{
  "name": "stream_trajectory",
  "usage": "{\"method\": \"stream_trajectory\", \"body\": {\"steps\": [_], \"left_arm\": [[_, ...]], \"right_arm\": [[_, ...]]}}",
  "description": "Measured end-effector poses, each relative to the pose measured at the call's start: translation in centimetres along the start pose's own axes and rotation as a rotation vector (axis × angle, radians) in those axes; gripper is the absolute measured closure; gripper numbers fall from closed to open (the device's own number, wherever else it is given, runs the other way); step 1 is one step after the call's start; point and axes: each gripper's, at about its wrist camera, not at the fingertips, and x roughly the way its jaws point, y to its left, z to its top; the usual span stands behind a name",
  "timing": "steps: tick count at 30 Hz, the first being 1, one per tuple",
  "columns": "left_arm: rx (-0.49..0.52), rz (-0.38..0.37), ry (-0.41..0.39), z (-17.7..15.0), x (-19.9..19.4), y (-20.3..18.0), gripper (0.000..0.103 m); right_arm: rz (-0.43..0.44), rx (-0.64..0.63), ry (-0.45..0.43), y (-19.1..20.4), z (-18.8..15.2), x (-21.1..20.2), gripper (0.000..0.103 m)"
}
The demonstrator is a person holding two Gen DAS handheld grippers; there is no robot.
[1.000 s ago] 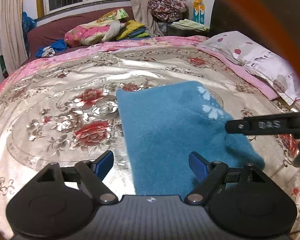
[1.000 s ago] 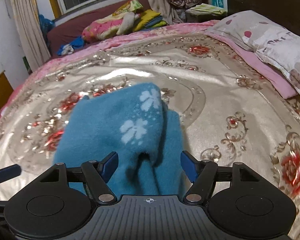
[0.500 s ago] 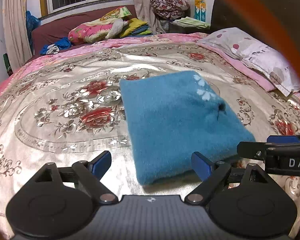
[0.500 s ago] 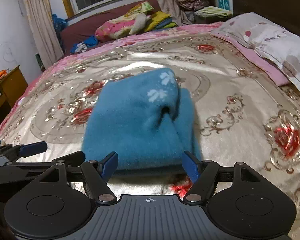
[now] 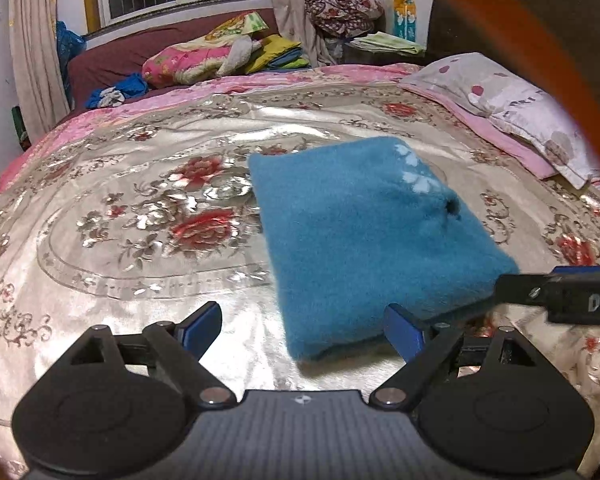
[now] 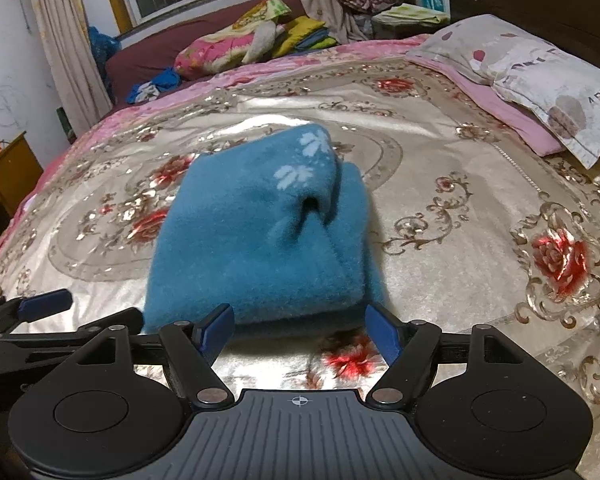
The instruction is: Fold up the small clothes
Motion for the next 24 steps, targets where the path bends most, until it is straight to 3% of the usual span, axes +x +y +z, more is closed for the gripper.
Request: {"method": "stream_trajectory", "body": {"steps": [7, 12, 17, 21, 23, 24], "left_arm": [[-0.033, 0.041, -0.011, 2.3, 2.6, 2.4, 0.010], [-0.066, 0.032, 0.001, 4.5, 6.5, 3.2, 0.010], [-0.055, 0.014, 0.006, 6.1, 10.0, 2.6, 0.010], [-0.060, -0.022, 0.018, 5.8, 11.6, 2.3, 0.010], [-0.049, -0.023, 0.007, 5.8, 11.4, 1.9, 0.010], [-0.044, -0.026, 0.002, 5.9, 11.3, 1.7, 0.010]], "right_arm": [[-0.007, 0.043, -0.043, -1.4, 3.7, 2.1, 0.024], [0.049, 0.159, -0.049, -3.8, 7.4, 6.7, 0.019], [0.143, 0.270, -0.013, -5.4, 10.5, 12.8, 0.017], [0.183, 0.302, 0.058, -5.9, 10.4, 16.7, 0.012], [0.205, 0.284, 0.037, -5.8, 9.8, 16.5, 0.015], [0.216, 0.271, 0.020, -5.7, 9.7, 15.9, 0.030]]}}
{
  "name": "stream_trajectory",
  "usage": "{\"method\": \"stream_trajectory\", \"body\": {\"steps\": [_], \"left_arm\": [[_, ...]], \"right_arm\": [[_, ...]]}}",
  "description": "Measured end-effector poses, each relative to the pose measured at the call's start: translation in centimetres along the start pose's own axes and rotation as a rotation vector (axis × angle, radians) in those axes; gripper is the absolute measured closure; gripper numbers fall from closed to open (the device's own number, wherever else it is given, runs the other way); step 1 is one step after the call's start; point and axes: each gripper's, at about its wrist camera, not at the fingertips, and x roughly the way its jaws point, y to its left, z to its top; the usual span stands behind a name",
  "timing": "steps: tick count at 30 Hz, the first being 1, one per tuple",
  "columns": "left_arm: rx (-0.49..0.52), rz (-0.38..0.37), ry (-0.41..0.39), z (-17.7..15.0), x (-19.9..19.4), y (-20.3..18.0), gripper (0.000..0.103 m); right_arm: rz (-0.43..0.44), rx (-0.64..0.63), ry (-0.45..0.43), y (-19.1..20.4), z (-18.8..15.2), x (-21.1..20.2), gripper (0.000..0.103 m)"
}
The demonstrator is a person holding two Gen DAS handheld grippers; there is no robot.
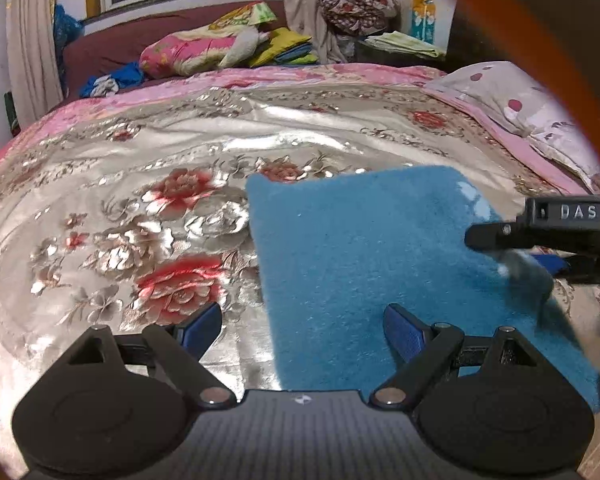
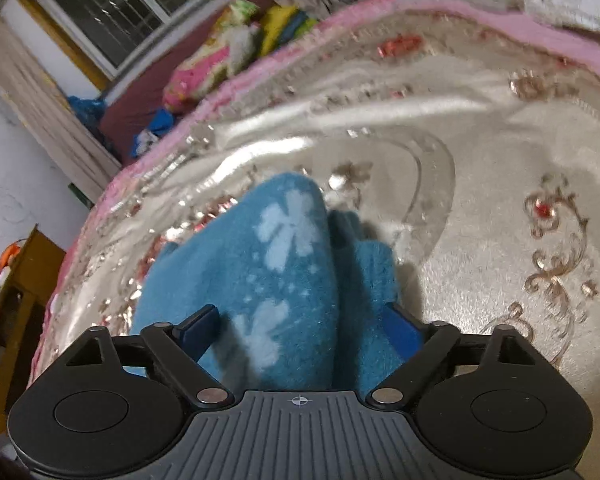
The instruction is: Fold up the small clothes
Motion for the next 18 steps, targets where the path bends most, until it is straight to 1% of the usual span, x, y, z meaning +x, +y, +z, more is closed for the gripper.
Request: {"method": "stream_trajectory", "body": {"steps": [1, 2, 3, 4, 5, 6, 8, 9, 10, 11, 12, 13, 14, 15, 17, 18], "left_arm": [[0.002, -0.005, -0.002, 0.2, -0.1, -0.3, 0.010], [0.006, -0.012, -0.009, 0.4, -0.4, -0.6, 0.010], [0.011, -0.022, -0.023, 0.7, -0.9, -0.9, 0.010], [0.017, -0.031, -0.041, 1.0, -1.5, -1.4, 0.010], [0.024, -0.043, -0.064, 1.3, -2.1, -1.8, 0.010], [0.034, -0.058, -0.092, 1.7, -2.9, -2.3, 0.010], [0.053, -0.079, -0.132, 1.9, -3.6, -3.3, 0.010], [0.063, -0.084, -0.145, 2.0, -3.6, -3.8, 0.010], [0.077, -0.090, -0.147, 1.9, -3.2, -4.3, 0.010], [0.095, -0.101, -0.124, 1.8, -2.3, -4.9, 0.010], [0.104, -0.105, -0.091, 1.5, -1.2, -5.4, 0.010], [0.102, -0.106, -0.061, 1.2, -0.3, -5.7, 0.010], [0.091, -0.114, -0.033, 1.0, 0.4, -5.9, 0.011], [0.085, -0.114, -0.038, 0.6, 0.4, -5.9, 0.011], [0.095, -0.115, -0.061, 0.2, -0.3, -5.6, 0.011], [0.099, -0.117, -0.064, 0.1, -0.6, -5.4, 0.011]], "right_arm": [[0.009, -0.021, -0.001, 0.4, 0.0, -0.5, 0.054], [0.011, -0.057, -0.002, 1.0, 0.0, -1.1, 0.063], [0.025, -0.087, -0.003, 1.7, 0.1, -1.8, 0.074], [0.042, -0.109, -0.006, 2.3, 0.4, -2.4, 0.081], [0.066, -0.121, -0.017, 2.8, 0.8, -3.2, 0.083], [0.104, -0.119, -0.039, 3.0, 1.4, -4.3, 0.089], [0.158, -0.103, -0.092, 3.0, 2.4, -6.5, 0.096], [0.165, -0.100, -0.122, 2.7, 2.7, -7.4, 0.103], [0.152, -0.090, -0.158, 2.2, 2.9, -8.1, 0.103], [0.122, -0.064, -0.180, 1.3, 3.0, -8.5, 0.103], [0.105, -0.050, -0.181, 0.7, 3.1, -8.5, 0.103], [0.104, -0.036, -0.155, 0.0, 3.0, -8.1, 0.094], [0.108, -0.024, -0.120, -0.4, 2.9, -7.6, 0.094], [0.104, -0.023, -0.094, -0.6, 2.7, -7.0, 0.092], [0.084, -0.028, -0.065, -1.0, 2.3, -5.8, 0.069], [0.096, -0.013, -0.054, -1.4, 2.1, -5.3, 0.041]]}}
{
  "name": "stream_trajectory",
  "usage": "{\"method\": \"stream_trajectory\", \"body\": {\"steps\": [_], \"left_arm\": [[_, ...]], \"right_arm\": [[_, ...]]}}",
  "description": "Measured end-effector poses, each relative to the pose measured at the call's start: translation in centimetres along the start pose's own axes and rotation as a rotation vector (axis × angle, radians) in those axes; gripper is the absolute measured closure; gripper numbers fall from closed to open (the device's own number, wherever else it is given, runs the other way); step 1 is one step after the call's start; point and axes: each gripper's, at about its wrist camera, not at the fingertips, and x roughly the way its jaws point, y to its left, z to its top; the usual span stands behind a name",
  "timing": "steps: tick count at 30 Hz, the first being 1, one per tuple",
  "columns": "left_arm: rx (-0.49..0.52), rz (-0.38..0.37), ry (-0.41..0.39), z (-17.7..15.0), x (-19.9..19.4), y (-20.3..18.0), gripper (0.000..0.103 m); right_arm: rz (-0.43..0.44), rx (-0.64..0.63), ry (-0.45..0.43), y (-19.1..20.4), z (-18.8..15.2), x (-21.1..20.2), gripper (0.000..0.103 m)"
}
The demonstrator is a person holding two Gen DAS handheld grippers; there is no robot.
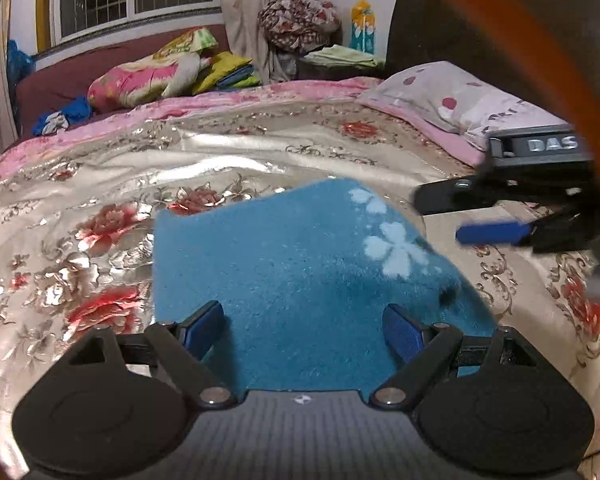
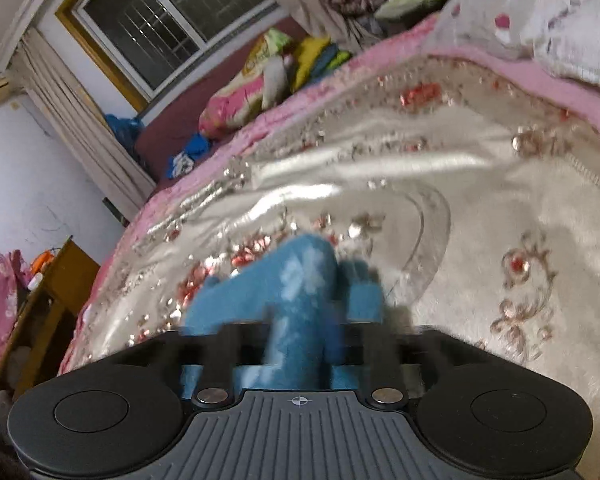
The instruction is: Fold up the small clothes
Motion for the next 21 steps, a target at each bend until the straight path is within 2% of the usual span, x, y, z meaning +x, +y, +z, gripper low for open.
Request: {"method": "stream_trajectory", "body": {"steps": [1, 5, 8, 9, 10, 11, 12, 13, 15, 17, 19, 21], "left_arm": [[0.001, 0.004, -0.004, -0.1, -0.3, 0.3, 0.011], [-0.035, 0.018, -0.011, -0.1, -1.0, 2.1, 0.011], [-0.043, 0.036, -0.001, -0.3, -0.7, 2.8, 0.011], [-0.040, 0.041, 0.003, -0.3, -0.6, 2.7, 0.011], [-0.033, 0.042, 0.002, -0.1, -0.7, 2.6, 0.011], [-0.026, 0.041, -0.006, 0.1, -0.8, 2.5, 0.011], [-0.018, 0.037, -0.026, 0.4, -1.3, 2.4, 0.011], [-0.015, 0.030, -0.046, 0.8, -1.8, 2.3, 0.011], [-0.026, -0.013, -0.100, 1.5, -2.8, 2.0, 0.010], [-0.040, -0.042, -0.115, 1.7, -2.3, 1.4, 0.008], [-0.027, -0.037, -0.049, 1.0, 0.7, 0.2, 0.008], [0.071, 0.050, -0.014, -0.6, 3.3, -1.5, 0.007]], "right_arm": [[0.013, 0.024, 0.013, -0.3, -0.3, 0.6, 0.031], [0.050, 0.056, 0.076, -0.1, -1.5, 3.1, 0.031], [0.112, 0.060, 0.138, 0.9, -2.0, 5.5, 0.031], [0.106, 0.057, 0.149, 1.3, -2.3, 6.2, 0.036], [0.070, 0.044, 0.148, 1.6, -2.5, 6.8, 0.058], [0.039, 0.037, 0.152, 1.9, -2.5, 7.0, 0.062], [0.055, 0.050, 0.140, 1.9, -2.3, 6.5, 0.072], [0.100, 0.068, 0.114, 1.7, -1.8, 5.3, 0.076], [0.181, 0.094, 0.054, 1.5, -1.1, 2.1, 0.080], [0.192, 0.030, -0.033, 1.8, -0.8, -1.3, 0.081], [0.143, 0.023, -0.074, 0.4, -1.1, -1.8, 0.083], [0.027, 0.121, -0.011, -3.2, -2.4, 1.3, 0.084]]}}
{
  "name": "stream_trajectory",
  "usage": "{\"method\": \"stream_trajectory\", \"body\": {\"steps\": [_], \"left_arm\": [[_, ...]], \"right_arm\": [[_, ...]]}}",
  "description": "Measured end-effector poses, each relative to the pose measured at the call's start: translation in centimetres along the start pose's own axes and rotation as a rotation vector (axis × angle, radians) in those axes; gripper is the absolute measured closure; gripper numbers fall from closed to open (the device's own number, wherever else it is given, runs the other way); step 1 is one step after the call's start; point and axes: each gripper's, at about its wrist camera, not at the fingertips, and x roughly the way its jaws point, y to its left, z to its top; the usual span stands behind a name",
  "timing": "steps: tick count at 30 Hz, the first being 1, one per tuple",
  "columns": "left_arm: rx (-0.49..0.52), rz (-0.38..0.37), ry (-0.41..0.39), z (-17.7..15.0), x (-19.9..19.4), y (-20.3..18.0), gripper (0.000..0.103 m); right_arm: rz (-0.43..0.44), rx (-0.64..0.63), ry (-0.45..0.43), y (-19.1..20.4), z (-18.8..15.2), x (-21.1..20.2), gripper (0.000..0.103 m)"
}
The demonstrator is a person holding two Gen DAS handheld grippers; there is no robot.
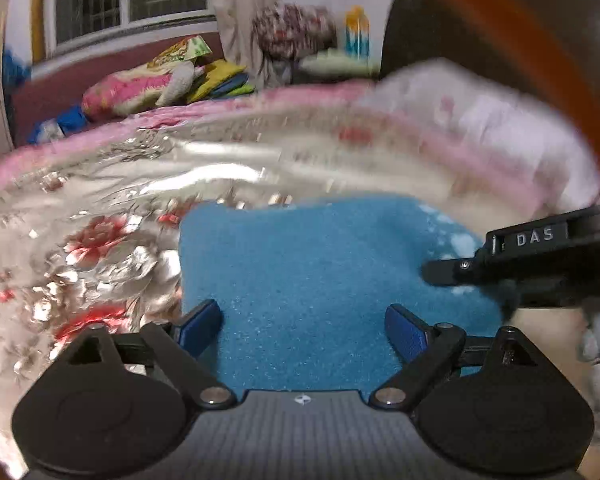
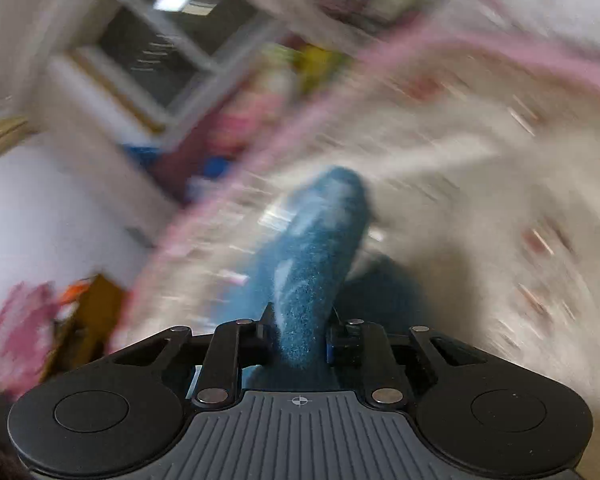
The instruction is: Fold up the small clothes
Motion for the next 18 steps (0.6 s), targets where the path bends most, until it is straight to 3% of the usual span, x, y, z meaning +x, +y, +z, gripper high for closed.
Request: {"method": "stream_trajectory", "body": {"steps": [1, 2, 6, 9, 14, 16, 18], "left_arm": [[0.049, 0.040, -0.022, -0.5, 0.1, -0.8, 0.006], [0.054, 0.044, -0.033, -0.7, -0.2, -1.0, 0.006], [-0.047, 0.000, 0.009, 0.4, -0.9, 1.1, 0.006], [-0.113, -0.001, -0.004, 0.4, -2.9, 2.9, 0.006], [-0.096, 0.050, 0.015, -1.9, -4.2, 4.0, 0.006], [-0.114, 0.047, 0.063, -2.7, -3.6, 4.1, 0.006], [-0.131, 0.039, 0.096, -2.9, -3.4, 4.1, 0.006]], "right_arm": [[-0.039, 0.036, 0.033, -1.7, -0.8, 1.6, 0.083], [-0.010, 0.060, 0.019, -2.5, -1.5, 2.1, 0.083], [-0.051, -0.005, 0.026, -0.1, -0.4, 1.8, 0.078], [-0.074, -0.055, -0.010, 2.0, 0.1, -0.4, 0.072], [-0.082, -0.182, -0.097, 4.6, -2.4, -5.5, 0.072], [-0.066, -0.240, -0.059, 5.5, -4.2, -5.6, 0.072], [-0.139, -0.312, -0.004, 5.6, -4.9, -3.6, 0.079]]}}
